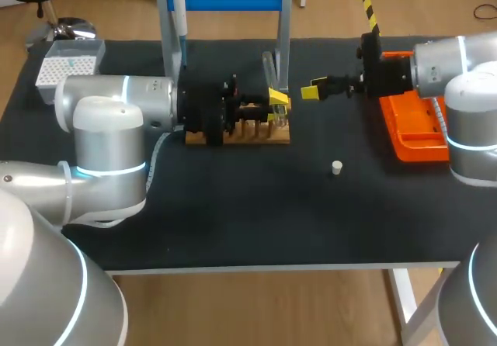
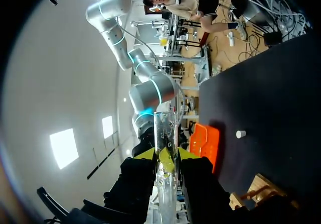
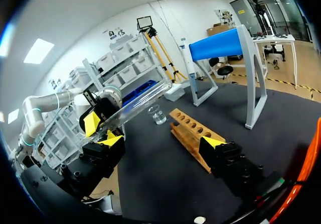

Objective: Invert the test tube, pick up the pipette, mount the tip to pipette, aspirate from beaker and dispense into the tube, eject the tip, return the pipette, and cap with the stopper.

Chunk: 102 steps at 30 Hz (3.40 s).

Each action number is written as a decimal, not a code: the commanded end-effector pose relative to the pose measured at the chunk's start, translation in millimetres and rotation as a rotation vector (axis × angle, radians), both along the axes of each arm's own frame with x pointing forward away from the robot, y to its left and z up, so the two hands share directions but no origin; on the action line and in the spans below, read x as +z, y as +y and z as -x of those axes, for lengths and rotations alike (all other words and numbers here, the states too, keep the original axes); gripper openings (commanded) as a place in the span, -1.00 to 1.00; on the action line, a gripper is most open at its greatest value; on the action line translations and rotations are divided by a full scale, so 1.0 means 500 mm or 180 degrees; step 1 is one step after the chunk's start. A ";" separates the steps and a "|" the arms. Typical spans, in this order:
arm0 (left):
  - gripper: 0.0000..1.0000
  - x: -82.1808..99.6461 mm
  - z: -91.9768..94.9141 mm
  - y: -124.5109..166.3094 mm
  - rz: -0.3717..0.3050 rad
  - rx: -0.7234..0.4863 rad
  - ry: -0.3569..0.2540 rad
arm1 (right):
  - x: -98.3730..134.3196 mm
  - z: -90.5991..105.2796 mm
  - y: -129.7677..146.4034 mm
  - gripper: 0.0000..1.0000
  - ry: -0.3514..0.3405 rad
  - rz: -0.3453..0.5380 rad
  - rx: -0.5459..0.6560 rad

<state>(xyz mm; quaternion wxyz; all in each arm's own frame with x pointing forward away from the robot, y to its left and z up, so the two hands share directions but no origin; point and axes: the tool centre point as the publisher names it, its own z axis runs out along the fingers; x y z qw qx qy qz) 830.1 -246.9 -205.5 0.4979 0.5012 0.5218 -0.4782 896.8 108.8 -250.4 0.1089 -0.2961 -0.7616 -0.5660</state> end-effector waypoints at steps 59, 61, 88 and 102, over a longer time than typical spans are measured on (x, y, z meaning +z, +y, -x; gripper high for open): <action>-1.00 0.000 0.001 -0.002 -0.0002 0.0013 -0.0004 | -0.179 -0.011 0.062 1.00 -0.1056 0.0894 0.0081; -1.00 0.000 0.001 -0.002 -0.0002 0.0013 -0.0004 | -0.180 -0.010 0.063 1.00 -0.1074 0.0909 0.0082; -1.00 0.000 0.001 -0.002 -0.0002 0.0013 -0.0004 | -0.191 -0.007 0.069 1.00 -0.1079 0.0930 -0.0001; -1.00 0.000 0.001 -0.002 -0.0002 0.0013 -0.0004 | -0.192 0.000 0.070 1.00 -0.1274 0.1064 0.0011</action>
